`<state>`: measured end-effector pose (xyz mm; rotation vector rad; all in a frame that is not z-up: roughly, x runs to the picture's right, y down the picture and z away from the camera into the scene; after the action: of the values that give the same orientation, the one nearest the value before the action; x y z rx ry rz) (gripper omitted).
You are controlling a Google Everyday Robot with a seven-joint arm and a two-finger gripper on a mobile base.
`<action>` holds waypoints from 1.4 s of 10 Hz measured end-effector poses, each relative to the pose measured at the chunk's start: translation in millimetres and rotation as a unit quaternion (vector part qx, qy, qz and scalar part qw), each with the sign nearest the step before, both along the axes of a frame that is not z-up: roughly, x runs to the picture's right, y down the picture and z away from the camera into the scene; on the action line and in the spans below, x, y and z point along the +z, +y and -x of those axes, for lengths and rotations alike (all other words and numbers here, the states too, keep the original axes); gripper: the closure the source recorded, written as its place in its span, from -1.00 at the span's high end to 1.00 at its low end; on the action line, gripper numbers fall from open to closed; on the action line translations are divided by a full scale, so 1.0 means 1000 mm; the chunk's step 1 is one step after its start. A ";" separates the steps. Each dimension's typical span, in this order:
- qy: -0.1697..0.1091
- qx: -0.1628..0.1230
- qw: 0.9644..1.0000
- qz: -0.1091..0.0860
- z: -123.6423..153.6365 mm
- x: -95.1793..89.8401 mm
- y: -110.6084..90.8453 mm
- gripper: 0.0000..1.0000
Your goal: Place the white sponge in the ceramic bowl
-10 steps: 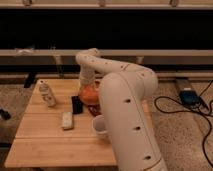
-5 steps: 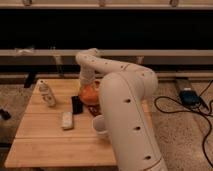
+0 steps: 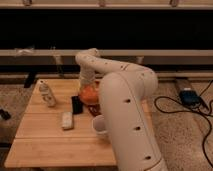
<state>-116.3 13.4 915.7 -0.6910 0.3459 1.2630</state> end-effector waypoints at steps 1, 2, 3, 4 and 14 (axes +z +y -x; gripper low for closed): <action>-0.001 -0.007 1.000 -0.014 0.004 -0.015 0.001 0.30; -0.008 -0.009 1.000 -0.022 0.008 -0.033 0.004 0.30; -0.012 -0.011 0.999 -0.028 0.010 -0.048 0.008 0.30; -0.019 -0.012 0.999 -0.031 0.015 -0.065 0.015 0.30; -0.050 -0.092 0.994 -0.033 0.133 -0.148 0.161 0.30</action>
<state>-249.5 174.1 768.1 -0.6485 0.2771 1.0568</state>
